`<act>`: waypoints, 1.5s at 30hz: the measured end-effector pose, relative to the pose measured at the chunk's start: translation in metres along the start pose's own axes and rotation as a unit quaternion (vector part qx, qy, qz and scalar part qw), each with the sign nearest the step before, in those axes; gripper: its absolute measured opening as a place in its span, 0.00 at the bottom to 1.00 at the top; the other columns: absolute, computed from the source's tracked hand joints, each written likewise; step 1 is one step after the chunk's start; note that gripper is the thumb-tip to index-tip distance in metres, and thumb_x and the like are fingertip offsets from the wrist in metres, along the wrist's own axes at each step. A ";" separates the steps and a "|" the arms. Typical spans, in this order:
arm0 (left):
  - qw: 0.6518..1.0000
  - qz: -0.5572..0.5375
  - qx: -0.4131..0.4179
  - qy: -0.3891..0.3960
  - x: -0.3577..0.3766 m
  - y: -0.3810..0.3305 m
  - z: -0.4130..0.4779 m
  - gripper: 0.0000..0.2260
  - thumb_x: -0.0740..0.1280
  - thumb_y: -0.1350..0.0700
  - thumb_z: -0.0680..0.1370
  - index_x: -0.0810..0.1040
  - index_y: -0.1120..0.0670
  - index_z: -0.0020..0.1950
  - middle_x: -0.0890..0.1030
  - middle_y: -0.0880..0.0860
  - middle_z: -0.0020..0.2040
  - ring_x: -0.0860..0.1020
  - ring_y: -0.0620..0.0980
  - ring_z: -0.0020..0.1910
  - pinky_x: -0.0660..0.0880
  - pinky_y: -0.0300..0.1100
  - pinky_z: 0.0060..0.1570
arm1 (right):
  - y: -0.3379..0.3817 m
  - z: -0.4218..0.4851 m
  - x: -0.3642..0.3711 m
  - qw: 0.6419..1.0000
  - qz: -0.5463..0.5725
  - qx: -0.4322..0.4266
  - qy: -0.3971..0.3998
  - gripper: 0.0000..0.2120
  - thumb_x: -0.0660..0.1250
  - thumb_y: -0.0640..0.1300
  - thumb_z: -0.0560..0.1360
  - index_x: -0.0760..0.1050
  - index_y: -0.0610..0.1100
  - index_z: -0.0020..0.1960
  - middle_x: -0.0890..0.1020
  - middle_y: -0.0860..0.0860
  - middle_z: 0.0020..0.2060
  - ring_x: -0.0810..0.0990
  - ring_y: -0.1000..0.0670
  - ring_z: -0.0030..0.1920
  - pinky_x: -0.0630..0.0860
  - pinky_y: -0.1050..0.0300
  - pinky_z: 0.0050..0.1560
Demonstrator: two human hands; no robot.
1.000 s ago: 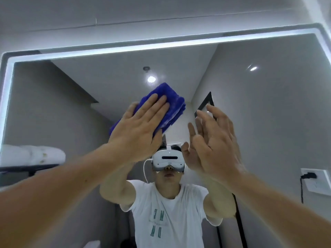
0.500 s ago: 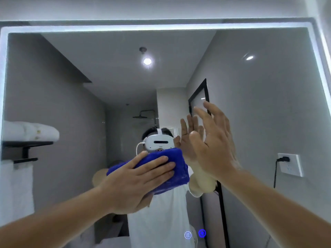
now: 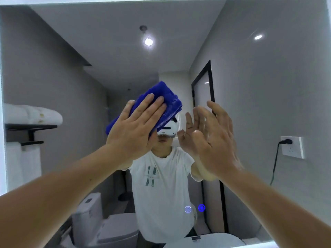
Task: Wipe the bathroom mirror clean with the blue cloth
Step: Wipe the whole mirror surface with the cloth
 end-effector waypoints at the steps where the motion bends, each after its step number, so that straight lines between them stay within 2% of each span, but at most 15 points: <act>1: 1.000 -0.001 0.018 0.005 0.002 -0.009 -0.012 0.27 0.56 0.46 0.83 0.56 0.53 0.80 0.57 0.51 0.80 0.52 0.53 0.80 0.55 0.59 0.76 | -0.003 -0.004 -0.001 1.000 0.005 0.006 -0.001 0.31 0.52 0.56 0.69 0.69 0.48 0.70 0.62 0.54 0.73 0.58 0.55 0.72 0.59 0.53 0.70; 6: 0.994 -0.020 0.102 0.037 0.015 -0.059 -0.089 0.28 0.57 0.47 0.82 0.55 0.52 0.80 0.54 0.52 0.80 0.51 0.54 0.80 0.50 0.57 0.77 | -0.019 -0.024 -0.011 0.999 -0.010 0.031 0.013 0.32 0.52 0.56 0.68 0.68 0.47 0.70 0.62 0.54 0.73 0.57 0.59 0.69 0.58 0.57 0.66; 13: 0.989 -0.025 0.130 0.060 0.017 -0.089 -0.139 0.26 0.56 0.50 0.82 0.58 0.54 0.80 0.57 0.52 0.80 0.55 0.55 0.79 0.57 0.59 0.75 | -0.029 -0.064 -0.011 0.998 -0.008 0.051 0.027 0.32 0.52 0.57 0.67 0.69 0.47 0.69 0.63 0.51 0.72 0.60 0.53 0.69 0.58 0.58 0.66; 20: 0.983 -0.027 0.166 0.072 0.023 -0.113 -0.200 0.26 0.55 0.51 0.83 0.56 0.55 0.80 0.56 0.53 0.80 0.55 0.56 0.79 0.51 0.57 0.77 | -0.032 -0.108 -0.001 0.997 -0.014 0.070 0.037 0.31 0.53 0.55 0.69 0.68 0.47 0.71 0.63 0.50 0.73 0.60 0.51 0.72 0.60 0.50 0.71; 25: 0.972 -0.039 0.212 0.089 0.029 -0.133 -0.240 0.27 0.54 0.50 0.83 0.52 0.55 0.81 0.52 0.54 0.81 0.52 0.56 0.80 0.53 0.57 0.76 | -0.040 -0.131 -0.001 0.997 -0.029 0.065 0.037 0.31 0.52 0.56 0.69 0.68 0.48 0.70 0.63 0.51 0.72 0.59 0.54 0.70 0.55 0.62 0.67; 28: 0.964 -0.031 0.246 0.098 0.032 -0.144 -0.253 0.26 0.51 0.50 0.83 0.53 0.56 0.81 0.54 0.54 0.81 0.53 0.57 0.79 0.52 0.57 0.76 | -0.048 -0.142 -0.003 0.996 -0.038 0.068 0.040 0.31 0.53 0.57 0.69 0.69 0.48 0.70 0.63 0.51 0.72 0.59 0.55 0.70 0.53 0.66 0.65; 32: 0.955 -0.022 0.273 0.116 0.029 -0.144 -0.248 0.26 0.52 0.50 0.83 0.55 0.56 0.80 0.56 0.54 0.80 0.54 0.57 0.79 0.53 0.56 0.75 | -0.055 -0.144 -0.005 0.996 -0.042 0.061 0.045 0.30 0.53 0.55 0.69 0.69 0.48 0.69 0.63 0.51 0.72 0.60 0.53 0.70 0.49 0.77 0.60; 35: 0.951 -0.023 0.279 0.129 0.027 -0.147 -0.243 0.26 0.53 0.51 0.82 0.57 0.56 0.80 0.57 0.55 0.80 0.55 0.56 0.79 0.53 0.54 0.76 | -0.060 -0.139 -0.010 0.996 -0.037 0.068 0.045 0.31 0.53 0.55 0.69 0.68 0.49 0.70 0.62 0.53 0.73 0.59 0.54 0.71 0.52 0.74 0.58; 39: 0.952 -0.050 0.280 0.115 0.025 -0.166 -0.231 0.23 0.47 0.53 0.84 0.58 0.57 0.79 0.58 0.55 0.79 0.57 0.56 0.78 0.54 0.52 0.76 | -0.072 -0.133 -0.025 0.995 -0.050 0.080 0.038 0.31 0.53 0.53 0.68 0.68 0.48 0.70 0.62 0.52 0.73 0.59 0.53 0.71 0.58 0.60 0.62; 40: 0.951 -0.055 0.283 0.113 0.026 -0.173 -0.226 0.23 0.46 0.53 0.84 0.58 0.57 0.80 0.57 0.55 0.79 0.57 0.56 0.79 0.54 0.52 0.76 | -0.075 -0.132 -0.028 0.995 -0.053 0.080 0.037 0.30 0.54 0.52 0.69 0.68 0.47 0.70 0.62 0.52 0.73 0.59 0.53 0.71 0.57 0.60 0.63; 44: 0.950 -0.059 0.285 0.114 0.029 -0.202 -0.201 0.28 0.52 0.51 0.82 0.53 0.58 0.81 0.53 0.55 0.81 0.51 0.55 0.80 0.49 0.52 0.77 | -0.092 -0.132 -0.044 0.994 -0.073 0.072 0.033 0.28 0.58 0.47 0.71 0.67 0.48 0.71 0.62 0.52 0.72 0.59 0.53 0.70 0.55 0.64 0.63; 45: 0.950 -0.064 0.285 0.113 0.030 -0.208 -0.194 0.28 0.52 0.51 0.81 0.52 0.58 0.81 0.52 0.56 0.81 0.50 0.55 0.80 0.48 0.53 0.78 | -0.097 -0.132 -0.049 0.994 -0.077 0.073 0.035 0.28 0.58 0.47 0.71 0.67 0.48 0.72 0.62 0.52 0.72 0.59 0.53 0.70 0.56 0.63 0.64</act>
Point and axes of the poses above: each hand's wrist, its own z-axis towards the middle knuckle, its own x-axis out of the palm, y = z × x, the point moved 5 cm from there along z, towards the middle knuckle
